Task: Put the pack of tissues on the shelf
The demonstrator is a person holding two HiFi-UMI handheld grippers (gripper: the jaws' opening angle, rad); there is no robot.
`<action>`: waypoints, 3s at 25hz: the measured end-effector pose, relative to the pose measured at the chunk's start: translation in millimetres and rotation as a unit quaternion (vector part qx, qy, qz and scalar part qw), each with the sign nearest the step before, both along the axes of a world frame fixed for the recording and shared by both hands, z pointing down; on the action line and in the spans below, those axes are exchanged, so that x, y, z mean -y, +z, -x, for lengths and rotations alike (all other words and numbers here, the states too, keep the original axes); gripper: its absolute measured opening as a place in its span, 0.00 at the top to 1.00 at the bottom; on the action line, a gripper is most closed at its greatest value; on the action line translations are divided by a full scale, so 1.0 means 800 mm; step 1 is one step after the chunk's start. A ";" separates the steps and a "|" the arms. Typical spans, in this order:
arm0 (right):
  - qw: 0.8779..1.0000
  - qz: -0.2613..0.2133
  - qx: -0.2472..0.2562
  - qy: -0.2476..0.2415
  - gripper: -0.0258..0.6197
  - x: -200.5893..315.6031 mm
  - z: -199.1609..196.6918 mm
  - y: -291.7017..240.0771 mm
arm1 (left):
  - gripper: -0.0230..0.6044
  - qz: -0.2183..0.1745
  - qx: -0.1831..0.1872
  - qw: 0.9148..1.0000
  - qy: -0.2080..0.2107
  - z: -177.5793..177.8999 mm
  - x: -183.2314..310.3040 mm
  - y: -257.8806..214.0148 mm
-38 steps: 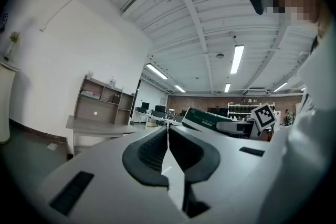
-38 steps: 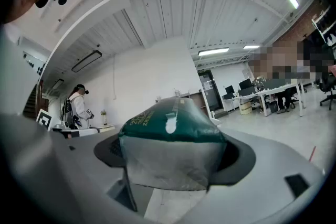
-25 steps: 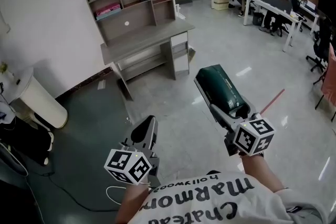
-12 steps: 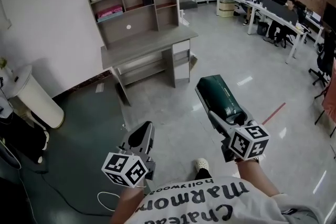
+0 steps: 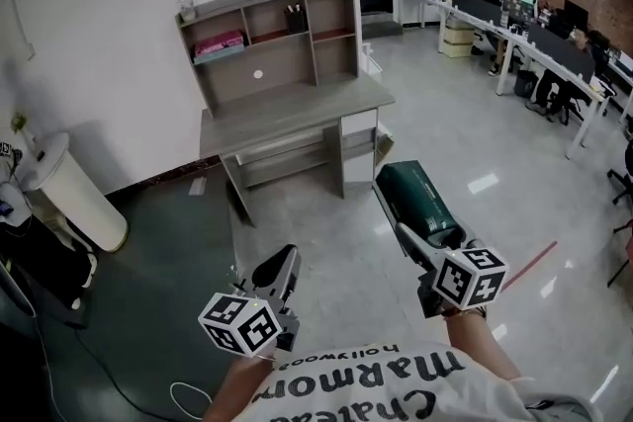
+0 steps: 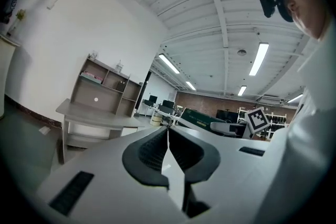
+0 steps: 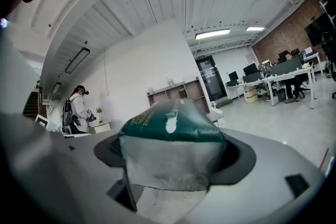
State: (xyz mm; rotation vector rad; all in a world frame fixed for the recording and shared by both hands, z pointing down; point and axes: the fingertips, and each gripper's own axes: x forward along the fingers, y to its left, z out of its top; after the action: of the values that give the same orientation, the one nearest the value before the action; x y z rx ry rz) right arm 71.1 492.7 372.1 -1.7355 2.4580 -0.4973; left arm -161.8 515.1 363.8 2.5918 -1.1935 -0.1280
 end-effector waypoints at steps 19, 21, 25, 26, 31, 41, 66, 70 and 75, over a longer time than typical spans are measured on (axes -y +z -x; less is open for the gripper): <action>0.998 0.012 0.042 -0.052 0.29 0.121 -0.092 0.017 | 0.93 0.039 -0.015 0.999 -0.024 -0.106 0.124 0.055; 0.998 0.016 0.035 -0.057 0.29 0.124 -0.095 0.023 | 0.93 0.048 -0.014 0.999 -0.021 -0.115 0.127 0.064; 0.998 0.027 0.028 -0.056 0.29 0.136 -0.101 0.038 | 0.93 0.059 -0.009 0.998 -0.011 -0.130 0.135 0.075; 0.997 0.032 0.030 -0.057 0.29 0.142 -0.102 0.042 | 0.93 0.060 -0.007 0.998 -0.007 -0.134 0.139 0.077; 0.996 0.047 0.035 -0.066 0.29 0.180 -0.097 0.053 | 0.93 0.058 -0.007 0.998 -0.007 -0.135 0.172 0.079; 0.996 0.011 0.041 -0.077 0.29 0.293 -0.104 0.033 | 0.93 0.055 -0.024 0.998 -0.005 -0.142 0.302 0.073; 0.998 0.038 0.046 -0.017 0.29 0.592 -0.109 0.014 | 0.93 0.027 -0.056 0.998 0.030 -0.140 0.658 -0.008; 0.997 0.051 0.050 -0.017 0.29 0.608 -0.108 0.030 | 0.93 0.037 -0.068 0.996 0.036 -0.139 0.665 0.007; 0.989 0.088 0.119 -0.008 0.29 0.621 -0.117 0.056 | 0.93 0.069 -0.077 0.994 0.045 -0.144 0.663 0.037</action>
State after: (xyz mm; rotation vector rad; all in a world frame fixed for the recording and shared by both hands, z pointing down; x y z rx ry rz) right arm 164.6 -3.8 416.6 -1.6065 2.3237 -0.8915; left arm -47.0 -15.4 393.8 2.4612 -0.9947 -0.2158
